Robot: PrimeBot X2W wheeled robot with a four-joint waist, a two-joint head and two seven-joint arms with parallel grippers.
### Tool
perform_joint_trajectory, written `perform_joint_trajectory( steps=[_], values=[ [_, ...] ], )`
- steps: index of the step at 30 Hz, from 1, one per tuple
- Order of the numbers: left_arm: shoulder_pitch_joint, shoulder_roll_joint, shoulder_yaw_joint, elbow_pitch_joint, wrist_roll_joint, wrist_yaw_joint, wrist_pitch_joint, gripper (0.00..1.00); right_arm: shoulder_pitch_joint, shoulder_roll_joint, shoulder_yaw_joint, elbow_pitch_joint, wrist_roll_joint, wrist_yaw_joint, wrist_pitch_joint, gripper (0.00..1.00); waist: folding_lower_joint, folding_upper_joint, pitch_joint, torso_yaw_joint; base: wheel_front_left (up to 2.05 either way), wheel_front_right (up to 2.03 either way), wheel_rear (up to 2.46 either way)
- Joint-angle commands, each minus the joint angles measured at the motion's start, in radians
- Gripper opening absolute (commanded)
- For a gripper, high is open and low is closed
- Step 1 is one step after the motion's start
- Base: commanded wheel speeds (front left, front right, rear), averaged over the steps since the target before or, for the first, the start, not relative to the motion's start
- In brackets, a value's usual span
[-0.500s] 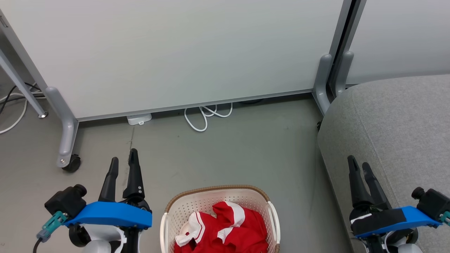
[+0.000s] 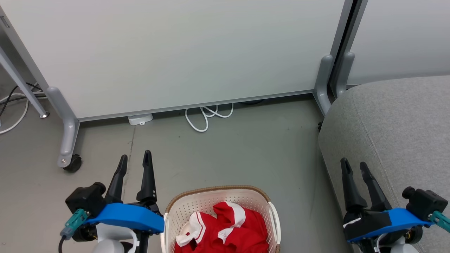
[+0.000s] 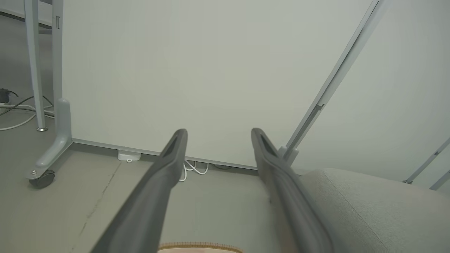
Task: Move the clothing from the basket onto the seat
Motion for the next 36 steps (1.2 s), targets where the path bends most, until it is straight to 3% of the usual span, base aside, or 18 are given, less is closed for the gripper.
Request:
perform_joint_trajectory(
  steps=[1, 36],
  values=[
    [-0.024, 0.010, -0.008, -0.006, 0.033, 0.007, -0.012, 1.00, -0.010, -0.008, 0.004, -0.006, -0.033, 0.002, -0.011, 1.00, 0.0000, -0.0001, 0.000, 0.000, 0.00, 0.00, 0.00],
    [-0.036, 0.017, -0.075, 0.026, 0.321, -0.012, -0.089, 1.00, -0.013, -0.010, 0.034, 0.019, -0.345, 0.002, -0.089, 1.00, 0.0000, -0.0001, 0.003, 0.010, 0.00, 0.00, 0.00]
  ],
)
